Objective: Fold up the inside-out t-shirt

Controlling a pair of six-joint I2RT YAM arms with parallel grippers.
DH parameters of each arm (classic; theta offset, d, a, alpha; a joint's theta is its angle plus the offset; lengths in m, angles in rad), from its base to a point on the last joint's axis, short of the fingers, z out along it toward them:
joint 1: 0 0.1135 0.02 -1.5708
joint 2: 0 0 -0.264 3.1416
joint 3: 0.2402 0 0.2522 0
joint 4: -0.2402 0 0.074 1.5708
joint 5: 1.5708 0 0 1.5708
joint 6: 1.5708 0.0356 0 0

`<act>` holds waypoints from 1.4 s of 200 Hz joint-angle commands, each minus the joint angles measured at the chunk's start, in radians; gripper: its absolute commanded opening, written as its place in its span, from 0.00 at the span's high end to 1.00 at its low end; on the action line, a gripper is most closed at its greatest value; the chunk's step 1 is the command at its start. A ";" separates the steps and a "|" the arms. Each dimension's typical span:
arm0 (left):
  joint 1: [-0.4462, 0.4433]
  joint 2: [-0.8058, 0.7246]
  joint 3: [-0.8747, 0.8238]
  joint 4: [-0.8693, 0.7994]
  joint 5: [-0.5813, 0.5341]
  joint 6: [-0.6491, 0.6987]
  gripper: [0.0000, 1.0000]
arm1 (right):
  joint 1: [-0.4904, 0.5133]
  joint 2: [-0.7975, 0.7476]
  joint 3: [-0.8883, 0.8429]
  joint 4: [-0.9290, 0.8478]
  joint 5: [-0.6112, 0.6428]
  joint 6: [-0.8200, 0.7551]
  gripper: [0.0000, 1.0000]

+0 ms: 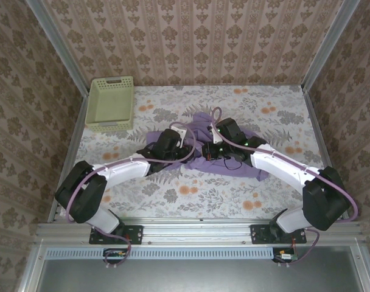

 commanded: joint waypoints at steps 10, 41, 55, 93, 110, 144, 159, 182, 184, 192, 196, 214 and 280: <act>0.032 -0.004 0.000 -0.009 -0.036 -0.001 0.51 | -0.006 -0.038 -0.031 0.002 0.037 -0.005 1.00; 0.061 0.042 0.030 0.007 0.031 -0.006 0.46 | -0.009 -0.027 -0.031 0.028 0.020 0.002 1.00; 0.063 0.061 0.041 0.039 0.068 -0.013 0.51 | -0.009 -0.018 -0.029 0.032 0.016 0.003 1.00; 0.064 0.067 0.085 0.052 0.084 -0.011 0.67 | -0.024 0.010 -0.027 0.020 0.051 -0.001 1.00; 0.063 0.067 0.114 0.024 0.081 0.005 0.76 | -0.043 0.031 -0.033 0.020 0.055 0.005 1.00; 0.063 0.050 0.153 -0.035 0.084 0.023 0.93 | -0.054 0.059 -0.021 0.015 0.090 -0.009 1.00; 0.062 0.025 0.167 -0.064 0.111 0.016 1.00 | -0.061 0.073 -0.001 0.004 0.113 -0.023 1.00; 0.061 -0.032 0.207 -0.140 0.159 -0.022 1.00 | -0.074 0.108 0.059 -0.006 0.143 -0.073 1.00; 0.061 -0.038 0.209 -0.147 0.163 -0.027 1.00 | -0.075 0.110 0.064 -0.005 0.149 -0.079 1.00; 0.060 -0.070 0.216 -0.158 0.183 -0.046 1.00 | -0.081 0.126 0.083 0.001 0.160 -0.097 0.99; 0.059 -0.086 0.216 -0.156 0.195 -0.053 1.00 | -0.085 0.134 0.092 0.007 0.160 -0.106 0.99; 0.055 -0.159 0.207 -0.142 0.214 -0.090 1.00 | -0.100 0.169 0.130 0.029 0.148 -0.137 0.95; 0.083 -0.173 0.214 -0.140 0.211 -0.129 1.00 | 0.079 -0.016 0.019 0.038 0.389 -0.173 0.37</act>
